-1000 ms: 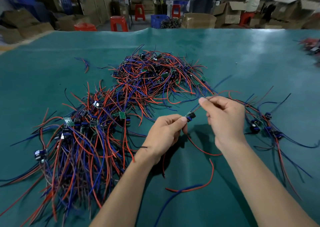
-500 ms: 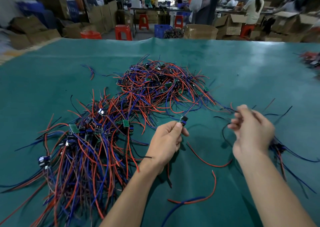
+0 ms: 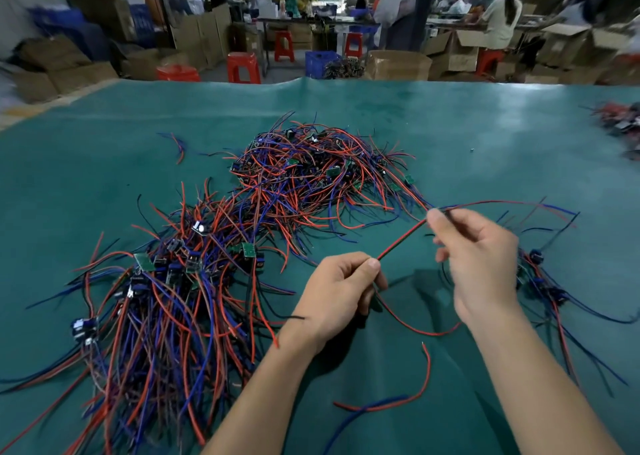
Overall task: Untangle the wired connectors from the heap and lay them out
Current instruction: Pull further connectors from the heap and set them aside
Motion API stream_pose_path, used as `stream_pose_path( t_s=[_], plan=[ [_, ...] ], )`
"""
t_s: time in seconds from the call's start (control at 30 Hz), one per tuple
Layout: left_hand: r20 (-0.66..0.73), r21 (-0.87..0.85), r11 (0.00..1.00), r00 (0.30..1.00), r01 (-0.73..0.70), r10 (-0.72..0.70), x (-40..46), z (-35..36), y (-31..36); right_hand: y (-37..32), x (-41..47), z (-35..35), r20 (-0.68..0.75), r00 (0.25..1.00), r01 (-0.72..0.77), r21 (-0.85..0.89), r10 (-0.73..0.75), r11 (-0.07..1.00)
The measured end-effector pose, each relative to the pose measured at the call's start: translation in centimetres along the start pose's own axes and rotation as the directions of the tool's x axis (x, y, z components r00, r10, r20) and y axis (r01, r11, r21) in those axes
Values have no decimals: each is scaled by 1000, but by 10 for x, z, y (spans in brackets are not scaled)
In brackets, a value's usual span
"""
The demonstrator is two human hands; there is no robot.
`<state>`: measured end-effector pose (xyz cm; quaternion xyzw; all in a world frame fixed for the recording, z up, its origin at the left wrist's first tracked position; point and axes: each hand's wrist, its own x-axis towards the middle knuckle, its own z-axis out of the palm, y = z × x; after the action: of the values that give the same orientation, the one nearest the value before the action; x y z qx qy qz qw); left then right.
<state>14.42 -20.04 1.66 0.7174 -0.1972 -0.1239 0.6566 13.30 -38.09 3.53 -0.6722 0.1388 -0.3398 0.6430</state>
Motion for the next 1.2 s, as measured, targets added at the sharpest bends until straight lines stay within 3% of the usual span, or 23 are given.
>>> stream_pose_path(
  t_s=[0.23,0.3,0.4,0.5,0.57,0.63,0.7,0.8,0.93,1.0,1.1,1.2],
  plan=[
    [5,33,999,1000,-7,6,1,0,0,-36,11,-14,-284,958,99,253,-24,962],
    [-32,18,1000,999,12,-11,1,-1,-1,-58,15,-15,-296,954,139,291,-49,947],
    [-49,4,1000,998,27,-27,1,0,-2,-86,5,6,-65,989,144,264,-132,954],
    [-75,5,1000,997,21,-21,1,0,-1,-101,-17,53,264,961,28,213,-85,977],
    [-89,8,1000,996,18,-18,1,1,-1,-107,-25,87,487,872,-10,104,-42,995],
    [-96,-7,999,995,34,-35,1,1,-1,-107,-25,117,695,718,63,-132,47,989],
    [-88,-13,999,996,33,-34,1,0,-1,-99,-15,138,760,633,200,-347,149,916],
    [-87,-25,999,996,32,-34,2,0,0,-73,19,150,666,729,409,-607,157,681],
    [-88,-31,999,995,39,-42,3,1,-2,-33,47,136,571,756,447,-808,321,385],
    [-89,-25,999,995,32,-35,3,0,-2,-17,47,127,547,785,438,-822,290,364],
    [-102,-23,999,994,38,-40,3,1,-2,-6,48,118,463,868,353,-829,178,434],
    [-107,-26,998,993,50,-52,3,0,-2,-3,52,109,453,876,325,-805,162,497]
  ],
)
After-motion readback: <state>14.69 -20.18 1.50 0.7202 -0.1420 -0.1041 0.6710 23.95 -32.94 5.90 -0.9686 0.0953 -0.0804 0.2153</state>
